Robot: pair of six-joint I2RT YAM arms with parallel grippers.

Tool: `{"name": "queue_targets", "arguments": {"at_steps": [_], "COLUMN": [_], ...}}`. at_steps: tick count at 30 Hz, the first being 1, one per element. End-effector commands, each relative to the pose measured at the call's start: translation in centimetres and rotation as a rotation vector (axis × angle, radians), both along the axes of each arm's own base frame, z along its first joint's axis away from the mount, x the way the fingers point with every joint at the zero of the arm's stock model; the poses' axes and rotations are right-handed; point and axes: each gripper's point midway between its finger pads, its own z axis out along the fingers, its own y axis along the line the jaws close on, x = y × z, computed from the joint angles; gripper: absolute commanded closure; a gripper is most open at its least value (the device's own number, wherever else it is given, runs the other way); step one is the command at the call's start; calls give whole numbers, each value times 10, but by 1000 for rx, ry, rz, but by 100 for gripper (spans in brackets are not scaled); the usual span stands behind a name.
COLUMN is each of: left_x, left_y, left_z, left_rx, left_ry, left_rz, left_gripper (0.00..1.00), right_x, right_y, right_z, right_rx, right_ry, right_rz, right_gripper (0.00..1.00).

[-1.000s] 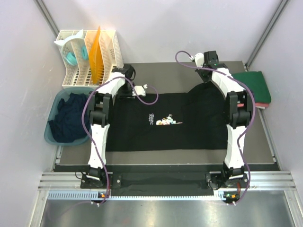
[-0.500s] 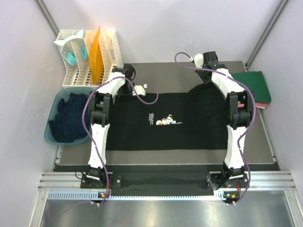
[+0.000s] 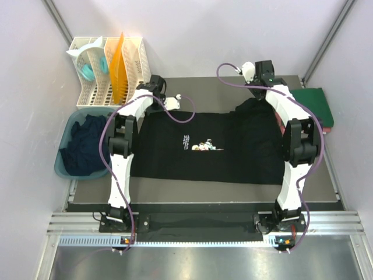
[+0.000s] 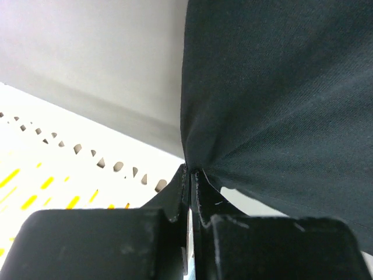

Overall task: Fold and stack the t-shirts
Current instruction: Fold the other side of the tshirt into a rectangle

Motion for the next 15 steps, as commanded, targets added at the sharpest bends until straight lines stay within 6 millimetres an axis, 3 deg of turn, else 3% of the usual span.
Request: {"name": "queue_targets", "arguments": {"at_steps": [1, 10, 15], "left_x": [12, -11, -26], "left_y": [9, 20, 24], "left_z": [55, 60, 61], "left_rx": [-2, 33, 34], "left_ry": [-147, -127, -106], "left_rz": [43, 59, 81], "left_gripper": [100, 100, 100], "right_x": [2, -18, -42], "right_y": [-7, -27, -34], "right_z": [55, 84, 91], "right_rx": [-26, -54, -55], "right_ry": [-148, -211, -195], "right_rz": [-24, -66, -37], "right_gripper": [100, 100, 100]}}
